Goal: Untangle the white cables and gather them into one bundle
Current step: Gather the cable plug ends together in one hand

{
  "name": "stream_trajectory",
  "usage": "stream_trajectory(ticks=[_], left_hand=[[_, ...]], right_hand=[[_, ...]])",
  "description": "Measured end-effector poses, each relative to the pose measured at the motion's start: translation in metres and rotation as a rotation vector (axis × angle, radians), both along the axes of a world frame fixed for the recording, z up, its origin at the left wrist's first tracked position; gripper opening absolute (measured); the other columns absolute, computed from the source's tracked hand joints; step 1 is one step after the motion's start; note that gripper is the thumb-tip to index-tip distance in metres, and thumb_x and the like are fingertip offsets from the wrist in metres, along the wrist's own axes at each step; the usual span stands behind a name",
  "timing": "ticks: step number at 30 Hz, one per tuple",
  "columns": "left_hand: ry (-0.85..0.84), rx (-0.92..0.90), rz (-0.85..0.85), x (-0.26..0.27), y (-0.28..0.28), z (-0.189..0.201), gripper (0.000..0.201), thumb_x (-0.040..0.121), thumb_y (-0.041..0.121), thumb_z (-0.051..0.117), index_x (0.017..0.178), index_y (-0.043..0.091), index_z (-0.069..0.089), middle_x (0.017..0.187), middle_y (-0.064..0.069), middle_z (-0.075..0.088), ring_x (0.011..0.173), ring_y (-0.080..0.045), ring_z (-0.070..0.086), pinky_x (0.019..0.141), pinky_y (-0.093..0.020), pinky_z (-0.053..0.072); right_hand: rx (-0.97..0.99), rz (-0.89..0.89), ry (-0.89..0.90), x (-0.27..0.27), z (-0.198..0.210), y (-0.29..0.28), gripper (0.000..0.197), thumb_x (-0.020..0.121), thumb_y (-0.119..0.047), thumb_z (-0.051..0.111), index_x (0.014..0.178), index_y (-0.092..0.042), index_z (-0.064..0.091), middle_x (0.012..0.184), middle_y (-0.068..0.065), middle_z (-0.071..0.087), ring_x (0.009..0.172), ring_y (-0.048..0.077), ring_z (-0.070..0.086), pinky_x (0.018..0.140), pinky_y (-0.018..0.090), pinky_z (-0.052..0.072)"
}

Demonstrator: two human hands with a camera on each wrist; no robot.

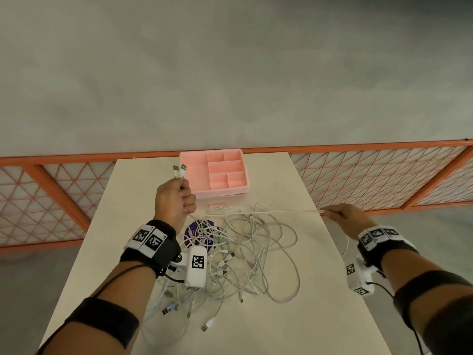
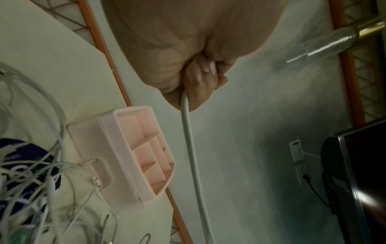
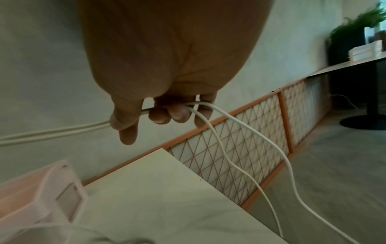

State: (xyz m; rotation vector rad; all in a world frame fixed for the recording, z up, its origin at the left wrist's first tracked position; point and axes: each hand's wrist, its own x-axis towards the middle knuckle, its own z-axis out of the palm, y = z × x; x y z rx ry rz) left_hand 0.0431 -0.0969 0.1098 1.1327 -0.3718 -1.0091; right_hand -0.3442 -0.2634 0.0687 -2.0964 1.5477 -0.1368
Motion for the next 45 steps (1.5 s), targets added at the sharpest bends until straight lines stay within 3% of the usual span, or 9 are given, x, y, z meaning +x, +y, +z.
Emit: stream_trajectory(ticks=[4, 12, 17, 23, 26, 28, 33, 39, 45], left_hand=[[-0.042, 0.041, -0.03, -0.002, 0.002, -0.004, 0.029, 0.092, 0.005, 0.033, 0.067, 0.016, 0.04, 0.051, 0.007, 0.026, 0.042, -0.007, 0.017, 0.038, -0.017, 0.015], [-0.031, 0.097, 0.015, 0.016, 0.011, -0.013, 0.027, 0.092, 0.006, 0.032, 0.068, 0.016, 0.039, 0.048, 0.009, 0.027, 0.039, -0.006, 0.018, 0.038, -0.015, 0.013], [-0.022, 0.143, 0.002, 0.016, 0.014, -0.018, 0.028, 0.093, 0.007, 0.032, 0.068, 0.016, 0.04, 0.048, 0.009, 0.027, 0.038, -0.006, 0.018, 0.038, -0.014, 0.014], [-0.034, 0.231, -0.147, -0.002, 0.023, -0.028, 0.027, 0.094, 0.007, 0.035, 0.069, 0.015, 0.041, 0.05, 0.007, 0.026, 0.039, -0.006, 0.018, 0.038, -0.015, 0.013], [0.007, 0.244, -0.174, -0.009, 0.026, -0.034, 0.026, 0.093, 0.007, 0.037, 0.069, 0.014, 0.043, 0.051, 0.006, 0.027, 0.039, -0.007, 0.019, 0.037, -0.015, 0.015], [0.02, 0.257, -0.2, -0.013, 0.027, -0.037, 0.024, 0.094, 0.009, 0.038, 0.071, 0.013, 0.045, 0.053, 0.003, 0.029, 0.039, -0.008, 0.021, 0.038, -0.016, 0.018], [-0.116, 0.289, -0.257, -0.021, 0.029, -0.037, 0.024, 0.099, 0.009, 0.038, 0.081, 0.007, 0.053, 0.057, -0.004, 0.041, 0.041, -0.015, 0.032, 0.04, -0.02, 0.03], [-0.191, 0.265, -0.222, -0.018, 0.034, -0.04, 0.03, 0.105, 0.011, 0.04, 0.083, 0.0, 0.057, 0.057, -0.008, 0.047, 0.04, -0.016, 0.041, 0.039, -0.026, 0.043], [-0.222, 0.337, -0.267, -0.013, 0.043, -0.047, 0.03, 0.106, 0.014, 0.04, 0.084, 0.002, 0.057, 0.057, -0.005, 0.049, 0.038, -0.016, 0.041, 0.039, -0.024, 0.041]], right_hand=[[-0.03, -0.108, 0.121, -0.017, -0.009, -0.003, 0.027, 0.101, -0.014, 0.046, 0.116, -0.016, 0.069, 0.109, 0.012, 0.07, 0.099, 0.031, 0.064, 0.088, 0.04, 0.049], [0.139, -0.365, 0.404, -0.045, -0.067, 0.009, 0.022, 0.099, -0.014, 0.05, 0.101, -0.006, 0.071, 0.091, 0.01, 0.069, 0.082, 0.026, 0.066, 0.063, 0.028, 0.046], [0.177, -0.328, 0.495, -0.045, -0.086, 0.016, 0.016, 0.093, -0.013, 0.057, 0.101, -0.009, 0.071, 0.097, 0.011, 0.071, 0.089, 0.029, 0.068, 0.077, 0.031, 0.054], [0.305, -0.031, 0.763, -0.034, -0.1, 0.017, 0.041, 0.089, -0.025, 0.065, 0.128, -0.015, 0.058, 0.125, 0.0, 0.064, 0.114, 0.018, 0.062, 0.096, 0.025, 0.047], [0.232, 0.036, 0.627, -0.001, -0.097, -0.001, 0.043, 0.09, -0.022, 0.06, 0.133, -0.019, 0.057, 0.136, 0.002, 0.059, 0.124, 0.023, 0.057, 0.107, 0.037, 0.044], [0.233, 0.097, 0.429, 0.054, -0.051, 0.015, 0.035, 0.099, -0.017, 0.048, 0.132, -0.019, 0.057, 0.141, 0.003, 0.053, 0.131, 0.024, 0.05, 0.111, 0.035, 0.038], [0.16, 0.371, 0.021, 0.159, 0.001, 0.059, 0.025, 0.099, -0.021, 0.051, 0.115, -0.015, 0.069, 0.114, 0.002, 0.069, 0.102, 0.016, 0.063, 0.094, 0.029, 0.047], [0.216, 0.624, -0.042, 0.21, -0.009, 0.106, 0.018, 0.092, -0.02, 0.062, 0.098, -0.012, 0.076, 0.094, 0.001, 0.076, 0.079, 0.009, 0.068, 0.078, 0.025, 0.055], [0.319, 0.689, 0.24, 0.214, -0.049, 0.122, 0.022, 0.089, -0.014, 0.057, 0.098, -0.015, 0.077, 0.103, 0.002, 0.075, 0.084, 0.016, 0.065, 0.072, 0.024, 0.045]])
